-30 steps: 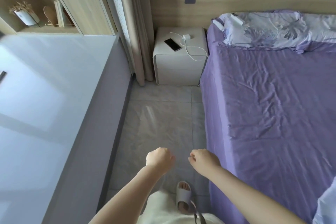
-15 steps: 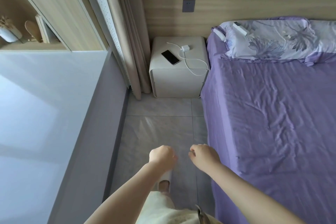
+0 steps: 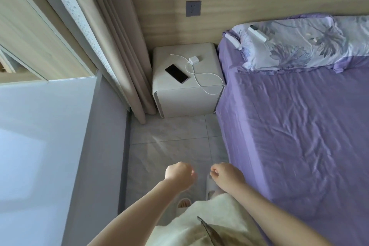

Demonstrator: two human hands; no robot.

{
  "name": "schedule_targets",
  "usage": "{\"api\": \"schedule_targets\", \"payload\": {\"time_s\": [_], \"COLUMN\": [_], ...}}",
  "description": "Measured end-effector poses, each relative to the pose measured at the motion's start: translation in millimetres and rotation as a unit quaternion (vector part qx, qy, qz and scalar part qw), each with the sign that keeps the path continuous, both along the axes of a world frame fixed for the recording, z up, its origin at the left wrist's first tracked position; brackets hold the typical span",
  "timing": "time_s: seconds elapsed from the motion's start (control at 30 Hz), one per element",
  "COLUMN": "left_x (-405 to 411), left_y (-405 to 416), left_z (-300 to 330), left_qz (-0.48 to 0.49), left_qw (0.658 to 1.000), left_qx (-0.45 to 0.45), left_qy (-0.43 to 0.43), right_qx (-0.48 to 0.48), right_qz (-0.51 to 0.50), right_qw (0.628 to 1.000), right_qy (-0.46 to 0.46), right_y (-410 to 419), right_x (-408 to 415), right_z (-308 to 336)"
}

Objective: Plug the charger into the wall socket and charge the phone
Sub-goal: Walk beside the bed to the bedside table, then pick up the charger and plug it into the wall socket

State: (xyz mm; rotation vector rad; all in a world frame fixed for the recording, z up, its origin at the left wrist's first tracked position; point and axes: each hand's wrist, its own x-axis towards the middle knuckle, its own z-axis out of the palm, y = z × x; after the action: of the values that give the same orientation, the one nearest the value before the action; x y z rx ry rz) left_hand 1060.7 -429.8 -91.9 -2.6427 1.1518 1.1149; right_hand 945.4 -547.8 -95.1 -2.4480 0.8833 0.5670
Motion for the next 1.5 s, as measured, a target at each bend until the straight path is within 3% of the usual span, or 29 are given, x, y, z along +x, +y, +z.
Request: {"api": "schedule_targets", "payload": {"time_s": [0.3,0.53,0.77,1.27,1.5], "left_x": [58,113,160,337,374], "left_y": [-93,-172,-211,-270,-302], "left_z": [-8,-4,-5,-34,-50], "left_qz": [0.012,0.078,0.112,0.080,0.062], "left_qw": [0.999,0.997,0.994,0.996,0.996], "left_qx": [0.030,0.014,0.023,0.018,0.034], "left_qy": [0.001,-0.010,-0.001,0.027,0.054], "right_qx": [0.017,0.017,0.020,0.047,0.065], "right_qz": [0.046,0.073,0.085,-0.042,-0.103], "right_qw": [0.998,0.997,0.996,0.997,0.991], "right_qy": [0.026,0.000,0.008,0.033,0.051], "right_y": [-95,-194,-237,-296,-323], "right_x": [68,136,195,351,383], "right_z": [-15,-16,-19,-39,-56]}}
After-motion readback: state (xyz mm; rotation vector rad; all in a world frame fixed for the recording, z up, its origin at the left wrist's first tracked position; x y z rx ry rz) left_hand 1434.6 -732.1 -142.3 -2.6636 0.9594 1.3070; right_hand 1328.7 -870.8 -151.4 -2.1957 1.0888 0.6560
